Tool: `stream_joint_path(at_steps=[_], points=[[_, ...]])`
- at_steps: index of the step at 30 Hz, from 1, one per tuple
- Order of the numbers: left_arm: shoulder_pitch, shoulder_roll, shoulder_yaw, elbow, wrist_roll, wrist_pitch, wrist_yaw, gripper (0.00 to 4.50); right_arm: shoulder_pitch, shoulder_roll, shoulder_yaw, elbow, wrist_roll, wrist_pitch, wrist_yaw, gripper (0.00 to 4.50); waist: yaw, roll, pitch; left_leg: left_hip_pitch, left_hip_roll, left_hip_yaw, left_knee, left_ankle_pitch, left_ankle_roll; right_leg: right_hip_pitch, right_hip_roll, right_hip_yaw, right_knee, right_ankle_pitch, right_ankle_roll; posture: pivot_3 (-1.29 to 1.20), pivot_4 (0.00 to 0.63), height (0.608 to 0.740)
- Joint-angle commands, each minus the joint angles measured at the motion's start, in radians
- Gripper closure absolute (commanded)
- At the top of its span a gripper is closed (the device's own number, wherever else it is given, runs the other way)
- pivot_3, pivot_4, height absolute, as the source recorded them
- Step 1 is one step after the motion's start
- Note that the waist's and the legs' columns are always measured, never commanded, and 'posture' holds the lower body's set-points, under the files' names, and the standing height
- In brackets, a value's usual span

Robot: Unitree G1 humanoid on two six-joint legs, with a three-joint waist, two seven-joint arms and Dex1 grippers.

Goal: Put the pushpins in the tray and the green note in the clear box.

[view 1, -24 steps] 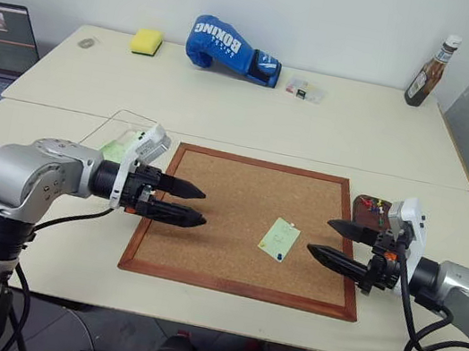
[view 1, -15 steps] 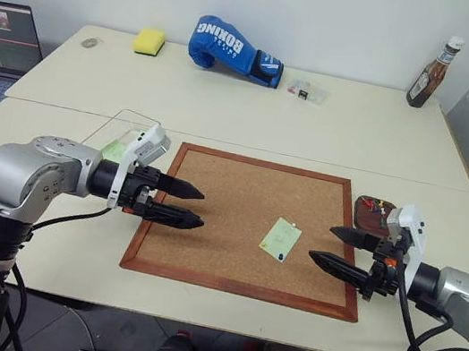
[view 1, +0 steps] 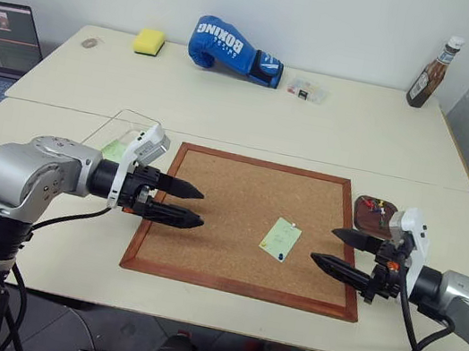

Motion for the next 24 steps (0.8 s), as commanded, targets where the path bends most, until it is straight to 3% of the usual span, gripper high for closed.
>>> stream_joint_path(at_steps=[1,5,10,15,24], points=[[-0.006,0.005,0.021,-0.005,-0.005,-0.009,0.002,0.02,0.012,-0.008,0.008,-0.029,-0.023,-0.046,-0.004,0.02,0.0,0.0,0.0,0.0,0.0,0.0,0.0,0.0,0.0,0.0,0.0,0.0,0.0,0.0,0.0,0.0,0.15,0.74],[-0.016,-0.046,0.044,0.011,0.001,-0.032,0.064,0.2,0.018,0.01,0.059,-0.055,-0.089,-0.109,-0.031,0.0,0.001,0.0,0.0,0.0,0.0,0.0,0.0,0.0,0.0,0.0,0.0,0.0,0.0,0.0,0.0,0.0,0.15,0.74],[0.007,-0.133,0.058,-0.014,0.04,-0.13,0.162,1.11,-0.009,0.057,0.161,-0.039,-0.215,-0.219,-0.075,0.0,0.001,0.0,0.0,0.0,0.0,0.0,0.001,0.0,0.0,0.0,0.0,0.0,0.001,0.0,0.0,0.0,0.15,0.74],[0.11,-0.185,-0.002,-0.073,0.159,-0.336,0.206,2.06,-0.055,0.128,0.277,0.016,-0.324,-0.312,-0.099,0.0,-0.002,0.0,0.0,0.001,0.0,0.0,0.001,0.0,-0.001,0.0,0.0,0.001,0.001,0.0,0.0,0.0,0.15,0.74],[0.175,-0.317,-0.034,-0.011,0.273,-0.543,0.299,3.66,-0.136,0.237,0.363,0.182,-0.427,-0.418,-0.094,0.0,0.006,0.0,0.0,0.001,0.0,0.0,0.002,0.0,-0.001,0.001,0.0,0.001,0.001,0.002,-0.001,0.0,0.15,0.74]])
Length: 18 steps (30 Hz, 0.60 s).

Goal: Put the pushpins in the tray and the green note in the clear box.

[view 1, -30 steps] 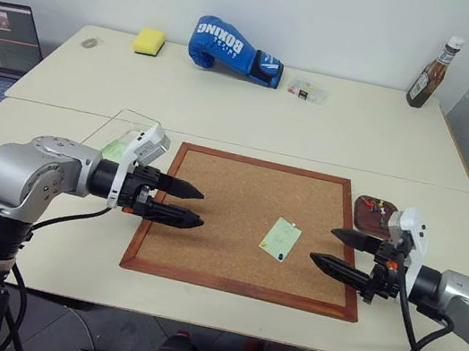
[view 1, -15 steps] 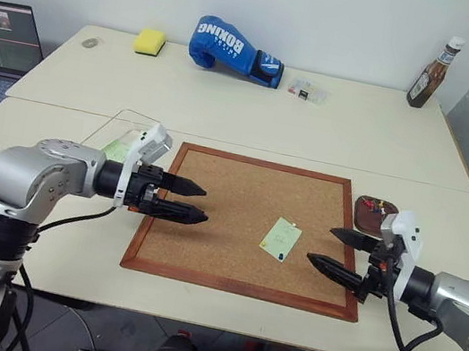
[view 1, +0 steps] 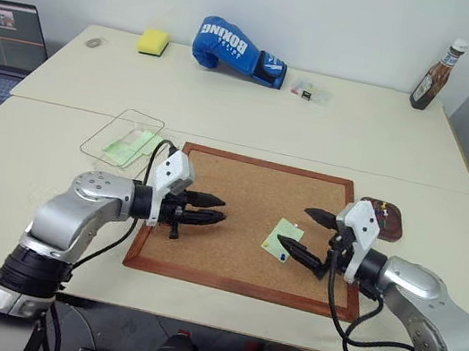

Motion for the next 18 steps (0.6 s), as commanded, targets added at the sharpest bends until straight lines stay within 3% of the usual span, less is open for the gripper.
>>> stream_joint_path(at_steps=[1,4,18], points=[[0.006,-0.041,0.005,0.019,0.025,-0.062,0.037,3.92,-0.03,0.034,0.018,0.054,-0.039,-0.062,0.004,0.0,-0.001,0.0,0.0,0.0,0.0,0.0,0.0,0.0,0.0,0.0,0.0,0.0,0.0,0.0,0.0,0.0,0.15,0.74],[0.004,-0.061,-0.002,0.032,0.034,-0.07,0.043,4.41,-0.046,0.056,0.035,0.106,-0.072,-0.098,0.009,0.0,-0.004,0.0,0.0,0.001,0.0,0.0,0.0,0.0,0.0,0.0,0.0,0.0,0.001,0.001,-0.002,0.0,0.15,0.74],[0.032,-0.089,-0.104,0.237,0.173,-0.162,0.02,4.41,-0.067,0.121,0.063,0.253,-0.164,-0.211,0.031,0.0,-0.006,0.001,-0.001,0.003,0.0,0.001,0.0,0.0,0.0,0.001,0.0,0.001,0.002,0.002,-0.003,0.0,0.15,0.74]])
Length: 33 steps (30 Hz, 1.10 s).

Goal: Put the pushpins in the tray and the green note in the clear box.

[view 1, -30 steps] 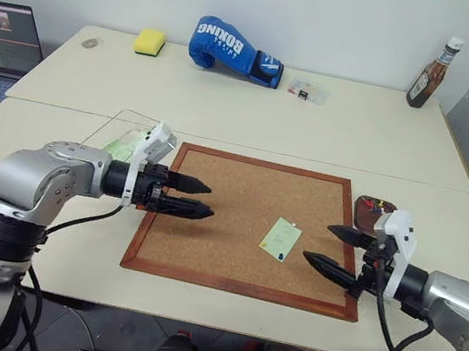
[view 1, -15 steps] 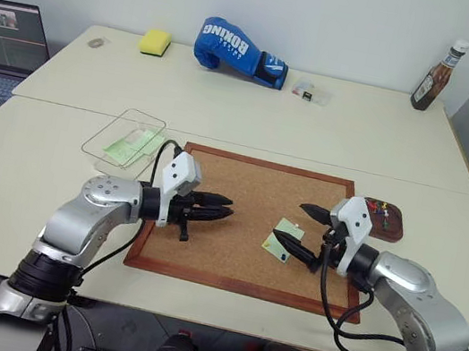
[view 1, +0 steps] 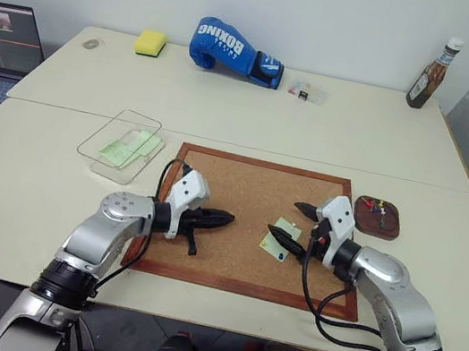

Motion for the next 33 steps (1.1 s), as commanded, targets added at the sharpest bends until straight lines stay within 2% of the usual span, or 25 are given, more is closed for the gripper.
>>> stream_joint_path(at_steps=[1,9,10,11,23,31,33], points=[[0.005,-0.002,-0.028,0.06,0.034,-0.022,-0.022,4.41,-0.012,0.009,-0.004,0.005,-0.012,-0.039,0.017,0.0,0.0,0.001,0.0,0.0,0.0,0.0,0.0,0.0,0.0,0.0,0.0,0.0,0.0,0.0,0.0,0.0,0.15,0.74],[-0.005,-0.004,-0.039,0.106,0.04,-0.037,-0.043,4.41,-0.016,0.031,-0.011,0.079,-0.032,-0.077,0.019,0.0,-0.001,0.002,-0.003,0.005,0.0,0.001,0.0,0.0,0.0,0.003,0.0,0.0,0.002,-0.002,0.003,0.0,0.15,0.74],[-0.006,-0.004,-0.038,0.103,0.038,-0.035,-0.044,4.47,-0.016,0.034,-0.015,0.089,-0.034,-0.084,0.019,0.18,-0.001,0.002,-0.003,0.005,0.0,0.001,0.0,0.0,0.0,0.003,0.0,0.0,0.002,-0.001,0.003,0.0,0.15,0.74],[-0.007,-0.004,-0.037,0.101,0.037,-0.034,-0.045,4.47,-0.016,0.035,-0.018,0.098,-0.035,-0.091,0.02,0.18,-0.001,0.002,-0.004,0.005,0.0,0.001,0.0,0.0,0.0,0.003,0.0,0.0,0.002,-0.001,0.003,0.0,0.15,0.74],[-0.008,-0.004,-0.026,0.074,0.029,-0.027,-0.04,4.5,-0.026,0.042,-0.022,0.153,-0.061,-0.145,0.02,2.56,-0.001,0.003,-0.004,0.005,0.0,0.001,0.0,0.0,0.0,0.003,0.0,0.001,0.002,-0.001,0.003,0.0,0.15,0.74],[-0.007,-0.007,-0.029,0.063,0.034,-0.023,-0.035,4.5,-0.03,0.046,-0.022,0.165,-0.083,-0.166,0.007,4.38,-0.001,0.003,-0.004,0.004,0.0,0.001,0.0,0.0,0.0,0.003,0.0,0.001,0.002,0.001,-0.001,0.0,0.15,0.74],[-0.008,-0.006,-0.029,0.064,0.036,-0.023,-0.034,4.5,-0.028,0.048,-0.023,0.165,-0.09,-0.17,0.005,4.49,-0.001,0.003,-0.004,0.004,0.0,0.001,0.0,0.0,0.0,0.003,0.0,0.001,0.002,0.001,-0.001,0.0,0.15,0.74]])
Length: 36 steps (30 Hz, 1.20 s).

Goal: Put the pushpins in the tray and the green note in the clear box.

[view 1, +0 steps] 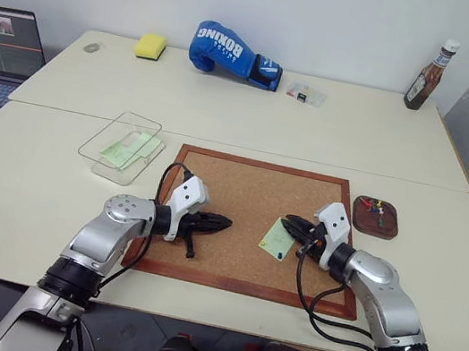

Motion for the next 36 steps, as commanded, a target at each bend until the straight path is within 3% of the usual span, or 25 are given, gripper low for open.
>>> stream_joint_path(at_steps=[1,25,30,36], points=[[0.017,-0.003,-0.019,0.001,0.027,0.014,0.004,4.5,-0.012,0.006,-0.018,-0.018,-0.012,-0.029,-0.007,4.49,0.0,0.0,0.0,0.0,0.0,0.0,0.0,0.0,0.0,0.0,0.0,0.0,0.0,0.0,0.0,0.0,0.15,0.74],[0.02,0.019,-0.063,0.053,0.098,0.071,0.041,4.5,0.012,-0.002,-0.092,-0.259,0.055,0.126,-0.055,4.49,0.0,0.004,-0.006,0.002,0.0,0.0,0.0,0.001,0.001,0.001,0.0,0.0,0.001,-0.001,0.005,0.0,0.15,0.74],[0.034,0.022,-0.064,0.033,0.094,0.078,0.04,4.5,-0.019,0.002,-0.214,-0.243,0.103,0.192,-0.128,4.49,-0.001,0.005,-0.007,0.002,0.0,0.0,0.0,0.001,0.001,0.001,0.0,0.0,0.001,-0.001,0.005,0.0,0.15,0.74],[0.044,0.025,-0.068,0.026,0.095,0.076,0.04,4.5,-0.096,-0.072,-0.344,-0.055,-0.006,0.18,-0.297,4.49,0.0,0.006,-0.007,0.002,0.0,0.001,0.0,0.001,0.001,0.001,0.0,0.0,0.0,-0.001,0.005,0.0,0.15,0.74]])
